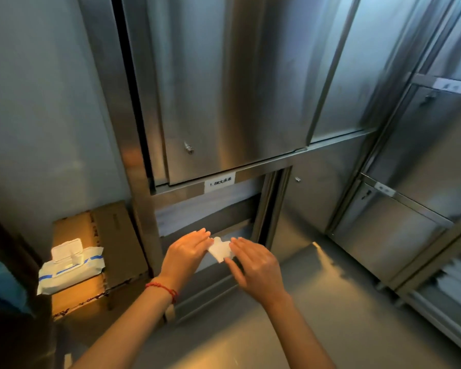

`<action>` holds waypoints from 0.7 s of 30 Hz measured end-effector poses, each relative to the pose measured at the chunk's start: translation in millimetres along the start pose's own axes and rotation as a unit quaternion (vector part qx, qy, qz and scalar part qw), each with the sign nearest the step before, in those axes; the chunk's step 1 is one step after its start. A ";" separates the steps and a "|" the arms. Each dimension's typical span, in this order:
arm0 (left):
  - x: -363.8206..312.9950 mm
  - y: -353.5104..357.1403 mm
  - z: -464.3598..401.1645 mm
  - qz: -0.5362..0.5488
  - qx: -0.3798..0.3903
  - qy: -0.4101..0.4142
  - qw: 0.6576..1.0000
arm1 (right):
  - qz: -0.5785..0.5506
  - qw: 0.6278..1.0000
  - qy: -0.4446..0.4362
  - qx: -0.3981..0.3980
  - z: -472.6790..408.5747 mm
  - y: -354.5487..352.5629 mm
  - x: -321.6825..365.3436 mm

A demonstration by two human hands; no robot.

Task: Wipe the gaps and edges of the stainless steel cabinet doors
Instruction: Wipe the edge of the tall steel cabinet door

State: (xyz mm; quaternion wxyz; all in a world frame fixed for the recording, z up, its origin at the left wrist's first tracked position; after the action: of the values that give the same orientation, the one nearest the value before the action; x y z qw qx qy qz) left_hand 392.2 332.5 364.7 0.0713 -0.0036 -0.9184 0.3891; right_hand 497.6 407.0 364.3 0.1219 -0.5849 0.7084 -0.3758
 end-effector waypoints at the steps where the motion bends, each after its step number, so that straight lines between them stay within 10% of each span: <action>1: -6.8 3.3 -8.5 0.006 -0.001 0.011 1.000 | 0.007 1.000 0.005 -0.004 0.7 -7.3 -7.4; 21: -125.7 88.7 -143.9 0.157 -0.066 0.203 0.964 | 0.145 0.981 0.126 -0.024 23.8 -95.7 -145.2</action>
State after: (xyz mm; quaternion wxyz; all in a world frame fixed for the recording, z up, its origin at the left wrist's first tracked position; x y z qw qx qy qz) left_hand 531.6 489.3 384.0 0.1939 -0.2316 -0.8961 0.3251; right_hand 624.2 528.2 373.8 0.0709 -0.4264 0.8041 -0.4081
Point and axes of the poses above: each hand's wrist, its own z-axis away from the middle knuckle, its own y-axis out of the palm, x = y × z, the point moved 8 cm from there along -z, towards the middle knuckle, and after that the axes turned 15 degrees about y, right-handed, at the moved point
